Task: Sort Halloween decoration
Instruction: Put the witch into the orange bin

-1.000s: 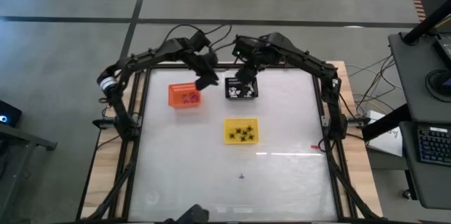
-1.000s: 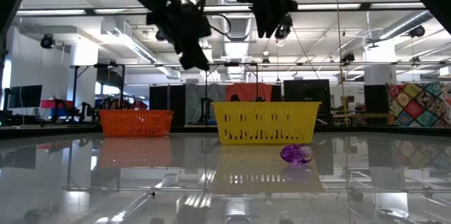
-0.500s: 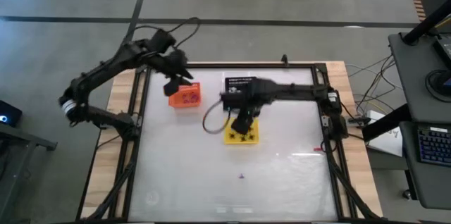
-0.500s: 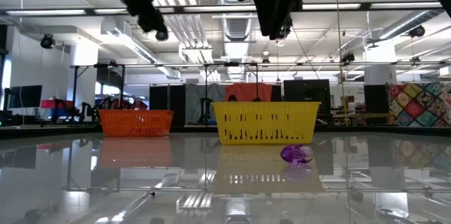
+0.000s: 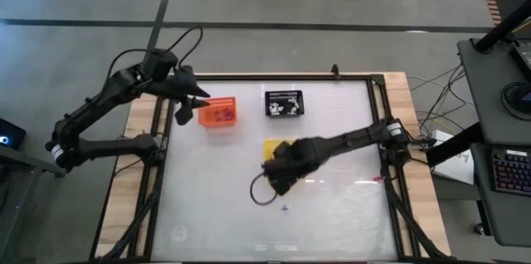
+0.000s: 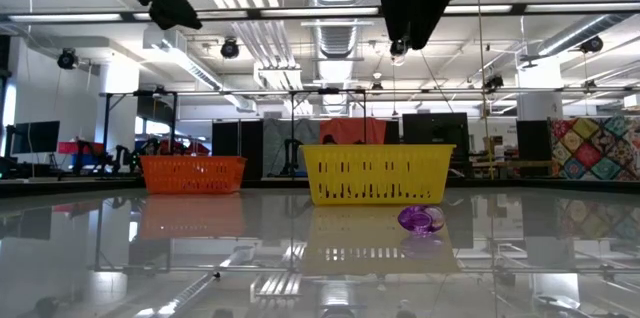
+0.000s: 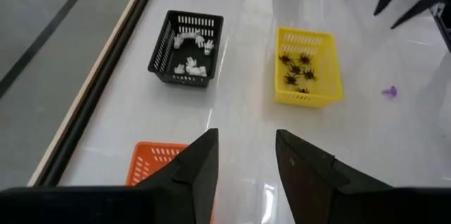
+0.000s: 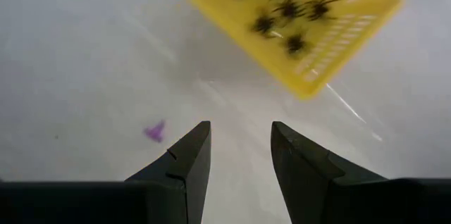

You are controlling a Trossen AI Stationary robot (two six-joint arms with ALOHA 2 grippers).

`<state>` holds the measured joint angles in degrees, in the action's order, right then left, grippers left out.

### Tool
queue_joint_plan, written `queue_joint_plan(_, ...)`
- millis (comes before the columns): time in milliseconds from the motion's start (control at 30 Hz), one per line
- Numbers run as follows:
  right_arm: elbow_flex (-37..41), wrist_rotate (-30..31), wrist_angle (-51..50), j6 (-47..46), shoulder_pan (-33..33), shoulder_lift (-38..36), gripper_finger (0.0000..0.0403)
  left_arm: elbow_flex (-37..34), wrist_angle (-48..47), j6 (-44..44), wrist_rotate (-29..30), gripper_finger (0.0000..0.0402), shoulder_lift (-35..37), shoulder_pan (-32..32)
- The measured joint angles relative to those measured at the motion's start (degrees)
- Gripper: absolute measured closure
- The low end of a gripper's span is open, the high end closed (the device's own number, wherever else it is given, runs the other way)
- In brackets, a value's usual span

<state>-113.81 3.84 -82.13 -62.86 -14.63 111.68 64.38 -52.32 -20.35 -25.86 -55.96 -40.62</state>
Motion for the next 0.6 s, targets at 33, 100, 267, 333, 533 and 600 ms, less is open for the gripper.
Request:
queue_joint_plan(33, 0.75, 0.02, 1.12, 0.59, -0.93, 0.00, 0.0264, -0.58, 0.03, 0.21, -0.01, 0.0277, 0.77, 0.00)
queue_joint_plan(100, 2.52, 0.04, 3.81, 2.50, -2.64, 0.00, 0.0264, -1.75, 0.03, 0.70, -0.01, 0.0277, 2.16, 0.00)
queue_joint_plan(267, 7.58, -0.57, 13.90, 8.87, -6.18, 0.07, 0.0264, -4.34, -0.06, 2.27, -0.03, 0.0277, 4.27, 0.00)
queue_joint_plan(333, 9.58, -1.38, 19.03, 11.22, -7.23, 0.07, 0.0264, -4.77, -0.15, 3.16, -0.05, 0.0277, 4.61, 0.00)
queue_joint_plan(533, 13.77, -1.33, 28.34, 15.53, -9.39, 0.09, 0.0264, -4.96, -0.14, 6.37, -0.16, 0.0277, 5.77, 0.07)
queue_joint_plan(600, 15.20, -1.31, 29.99, 15.55, -9.58, 0.21, 0.0264, -4.96, -0.15, 6.42, -0.16, 0.0277, 6.49, 0.07)
